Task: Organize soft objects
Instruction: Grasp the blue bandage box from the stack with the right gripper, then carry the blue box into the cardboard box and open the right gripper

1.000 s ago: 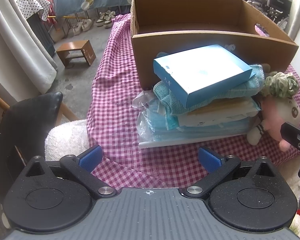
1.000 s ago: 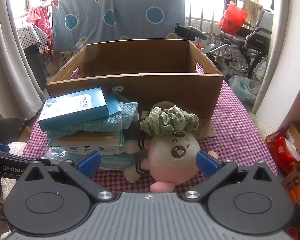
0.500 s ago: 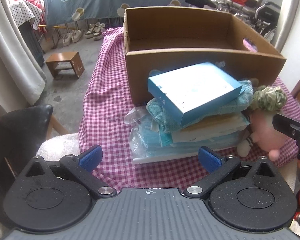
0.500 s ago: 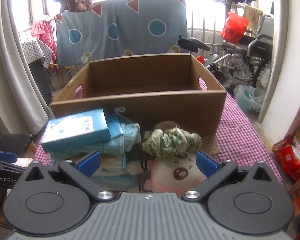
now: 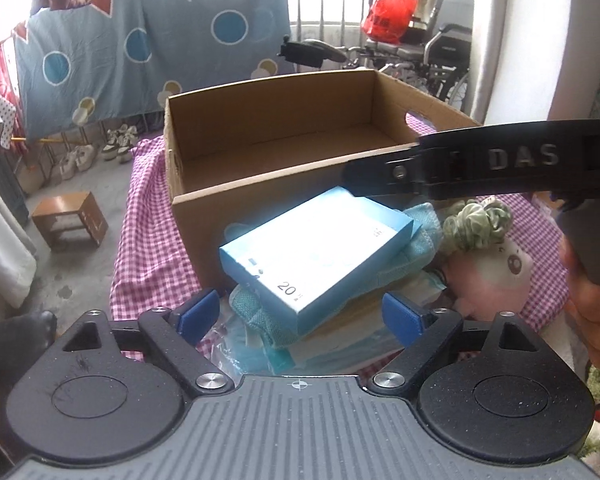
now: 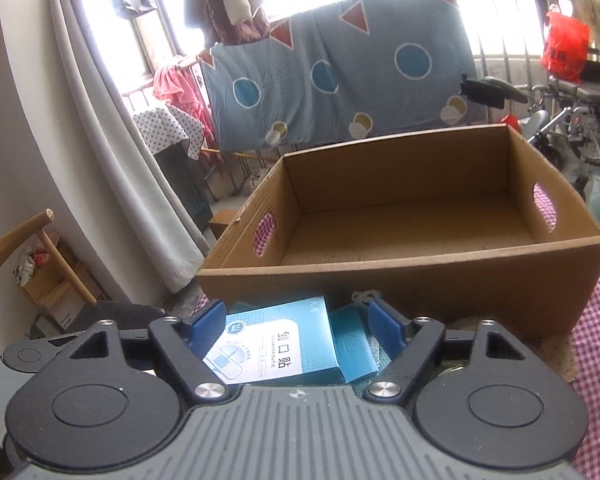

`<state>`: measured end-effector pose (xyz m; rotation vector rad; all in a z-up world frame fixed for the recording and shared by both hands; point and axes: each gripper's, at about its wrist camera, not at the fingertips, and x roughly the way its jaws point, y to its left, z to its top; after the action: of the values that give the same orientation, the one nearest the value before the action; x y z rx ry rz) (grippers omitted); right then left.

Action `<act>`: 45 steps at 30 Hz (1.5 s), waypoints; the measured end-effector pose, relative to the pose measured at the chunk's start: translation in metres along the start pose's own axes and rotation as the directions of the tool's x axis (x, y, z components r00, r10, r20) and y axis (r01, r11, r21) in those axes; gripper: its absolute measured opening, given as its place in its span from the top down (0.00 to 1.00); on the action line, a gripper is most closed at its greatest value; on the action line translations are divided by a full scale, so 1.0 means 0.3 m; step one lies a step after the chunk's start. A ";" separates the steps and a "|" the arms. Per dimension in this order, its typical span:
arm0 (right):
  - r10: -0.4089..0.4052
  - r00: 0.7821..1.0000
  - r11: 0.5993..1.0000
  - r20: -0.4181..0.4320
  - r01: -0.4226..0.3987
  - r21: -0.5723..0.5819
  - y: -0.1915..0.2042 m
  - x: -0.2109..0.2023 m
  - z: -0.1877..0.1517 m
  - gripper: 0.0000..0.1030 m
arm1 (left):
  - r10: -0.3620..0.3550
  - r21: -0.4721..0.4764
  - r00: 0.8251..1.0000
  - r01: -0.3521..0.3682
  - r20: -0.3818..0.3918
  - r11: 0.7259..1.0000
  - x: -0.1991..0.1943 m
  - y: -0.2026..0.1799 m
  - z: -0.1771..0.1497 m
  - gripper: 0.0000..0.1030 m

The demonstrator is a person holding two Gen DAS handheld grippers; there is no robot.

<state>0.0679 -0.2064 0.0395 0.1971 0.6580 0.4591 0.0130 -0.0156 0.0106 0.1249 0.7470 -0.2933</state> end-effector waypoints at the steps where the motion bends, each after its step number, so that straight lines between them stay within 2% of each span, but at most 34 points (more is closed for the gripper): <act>1: 0.005 1.000 1.000 -0.023 -0.005 0.011 -0.010 0.021 0.002 0.27 | -0.009 0.005 1.000 0.009 -0.004 1.000 0.007 -0.002 0.000 0.26; 9: 0.048 0.989 0.998 -0.141 -0.043 0.041 -0.031 0.120 0.005 0.42 | -0.026 0.024 0.999 0.027 -0.035 0.999 0.048 0.000 0.007 0.29; 14: 0.026 0.993 1.000 -0.117 -0.026 0.002 0.005 0.082 0.018 0.43 | -0.014 0.031 1.000 0.015 -0.027 0.999 0.037 -0.007 0.014 0.29; 20: 0.022 0.999 0.999 -0.047 -0.023 -0.022 0.042 0.004 0.060 0.43 | -0.001 0.042 0.999 0.000 0.034 0.999 -0.035 -0.015 0.040 0.29; 24: 0.031 0.999 0.998 0.014 -0.030 -0.049 0.052 -0.025 0.135 0.43 | 0.025 0.074 0.994 -0.032 0.103 0.997 -0.078 -0.024 0.090 0.29; 28: 0.053 0.998 0.997 0.026 -0.052 -0.056 0.037 0.003 0.251 0.43 | 0.036 0.086 0.990 -0.048 0.138 0.995 -0.075 -0.002 0.190 0.29; 33: 0.073 0.995 0.997 -0.062 -0.073 -0.010 -0.054 0.160 0.429 0.43 | 0.020 0.056 0.994 -0.026 0.104 0.998 0.011 0.063 0.344 0.29; 38: 0.080 0.978 0.994 -0.192 -0.064 0.088 -0.183 0.392 0.570 0.43 | -0.002 0.067 1.000 0.002 -0.004 0.998 0.202 0.138 0.495 0.26; 42: 0.096 0.959 0.982 -0.268 -0.047 0.184 -0.283 0.589 0.609 0.43 | -0.015 0.066 0.994 0.022 -0.111 0.998 0.386 0.210 0.590 0.24; 45: 0.129 0.946 0.956 -0.297 -0.039 0.292 -0.376 0.726 0.611 0.43 | 0.014 0.080 0.986 -0.001 -0.166 0.997 0.504 0.233 0.627 0.20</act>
<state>0.3739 -0.2096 0.0279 0.4314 1.0320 0.4827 0.2617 -0.0227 0.0448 0.2301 0.9007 -0.3080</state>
